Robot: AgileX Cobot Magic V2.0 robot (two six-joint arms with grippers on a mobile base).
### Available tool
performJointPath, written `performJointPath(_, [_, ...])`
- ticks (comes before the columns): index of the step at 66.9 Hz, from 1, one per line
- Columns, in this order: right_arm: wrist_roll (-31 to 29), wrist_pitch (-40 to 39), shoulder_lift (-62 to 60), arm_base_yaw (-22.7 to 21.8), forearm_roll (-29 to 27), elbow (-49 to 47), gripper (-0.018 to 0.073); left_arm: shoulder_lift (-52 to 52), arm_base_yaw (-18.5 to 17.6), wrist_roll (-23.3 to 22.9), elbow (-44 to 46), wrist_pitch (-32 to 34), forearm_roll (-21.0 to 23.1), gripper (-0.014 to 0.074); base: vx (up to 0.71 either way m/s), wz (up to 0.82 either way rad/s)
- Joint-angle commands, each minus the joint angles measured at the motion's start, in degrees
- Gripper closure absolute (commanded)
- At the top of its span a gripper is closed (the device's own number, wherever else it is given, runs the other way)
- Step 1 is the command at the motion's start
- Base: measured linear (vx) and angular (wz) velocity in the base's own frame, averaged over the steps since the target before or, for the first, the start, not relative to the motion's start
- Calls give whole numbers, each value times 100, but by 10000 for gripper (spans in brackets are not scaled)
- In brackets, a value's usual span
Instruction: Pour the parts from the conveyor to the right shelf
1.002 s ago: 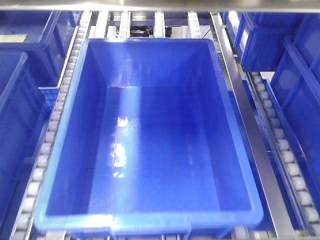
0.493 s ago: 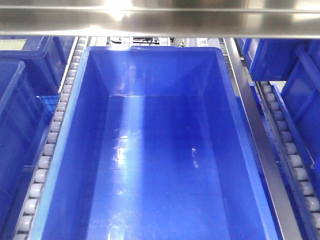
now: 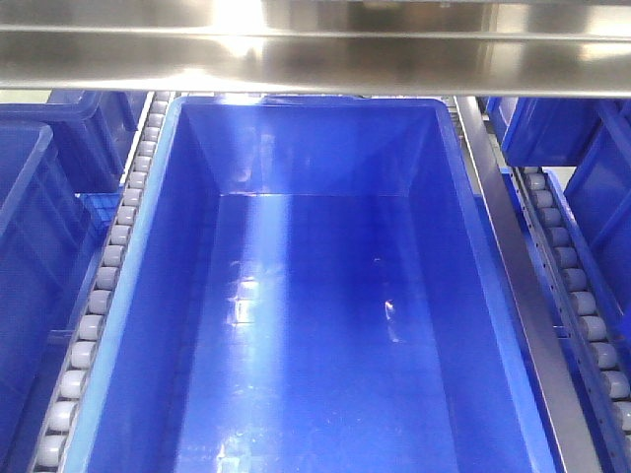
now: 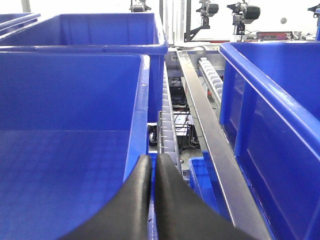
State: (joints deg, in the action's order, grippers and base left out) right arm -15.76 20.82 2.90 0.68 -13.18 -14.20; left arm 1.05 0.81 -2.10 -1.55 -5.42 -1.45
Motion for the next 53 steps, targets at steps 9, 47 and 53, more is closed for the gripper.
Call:
performJointPath(9, [-44, -447, 66, -25, -23, -163, 568, 28, 12, -42, 150, 414, 35, 603, 0, 0])
performJointPath(47, [-44, -447, 66, -25, -23, -163, 568, 28, 12, -42, 150, 414, 35, 603, 0, 0])
performJointPath(53, [-44, -491, 66, -25, -14, -163, 568, 28, 12, -42, 150, 414, 35, 603, 0, 0])
